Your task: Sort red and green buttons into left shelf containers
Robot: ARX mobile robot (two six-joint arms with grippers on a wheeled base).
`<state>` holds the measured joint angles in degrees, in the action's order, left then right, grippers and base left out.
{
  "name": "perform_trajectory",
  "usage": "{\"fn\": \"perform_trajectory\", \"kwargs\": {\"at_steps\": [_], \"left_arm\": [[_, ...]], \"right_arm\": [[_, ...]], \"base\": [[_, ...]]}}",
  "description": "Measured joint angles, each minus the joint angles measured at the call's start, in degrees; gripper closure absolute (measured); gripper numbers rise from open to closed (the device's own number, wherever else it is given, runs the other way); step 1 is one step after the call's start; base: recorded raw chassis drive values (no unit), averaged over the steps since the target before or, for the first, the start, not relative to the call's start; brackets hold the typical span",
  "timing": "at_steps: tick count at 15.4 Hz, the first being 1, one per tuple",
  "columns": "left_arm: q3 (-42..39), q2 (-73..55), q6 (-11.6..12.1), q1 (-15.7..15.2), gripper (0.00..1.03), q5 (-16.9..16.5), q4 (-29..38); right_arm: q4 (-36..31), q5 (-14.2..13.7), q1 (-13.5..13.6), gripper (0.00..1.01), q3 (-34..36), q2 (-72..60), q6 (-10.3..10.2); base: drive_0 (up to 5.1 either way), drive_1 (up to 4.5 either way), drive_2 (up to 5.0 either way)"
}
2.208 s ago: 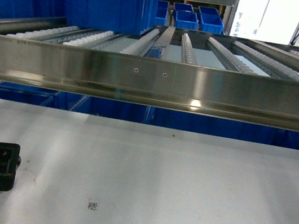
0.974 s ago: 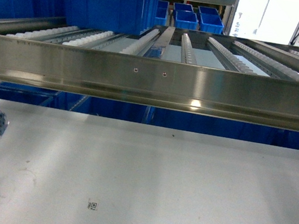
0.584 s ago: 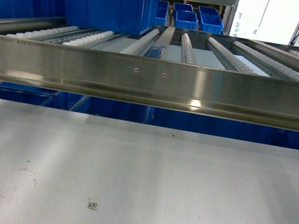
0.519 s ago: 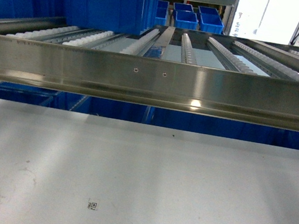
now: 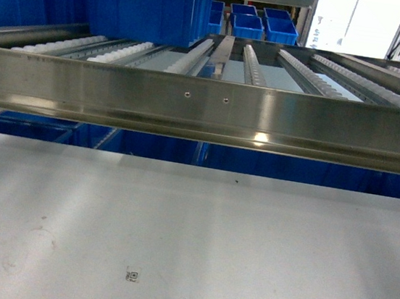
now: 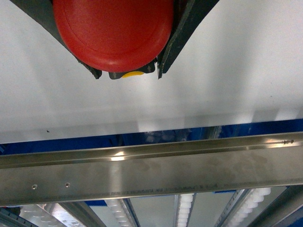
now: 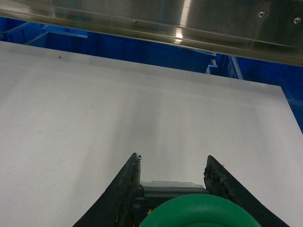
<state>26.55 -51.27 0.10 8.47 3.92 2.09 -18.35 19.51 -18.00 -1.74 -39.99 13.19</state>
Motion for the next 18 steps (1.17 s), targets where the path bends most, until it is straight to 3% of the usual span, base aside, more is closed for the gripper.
{"fn": "perform_trajectory", "kwargs": {"at_steps": [18], "left_arm": [[0.0, 0.0, 0.2, -0.4, 0.72, 0.4, 0.0]], "right_arm": [[0.0, 0.0, 0.0, 0.66, 0.0, 0.1, 0.0]], "base": [[-4.6, 0.82, 3.9]]}}
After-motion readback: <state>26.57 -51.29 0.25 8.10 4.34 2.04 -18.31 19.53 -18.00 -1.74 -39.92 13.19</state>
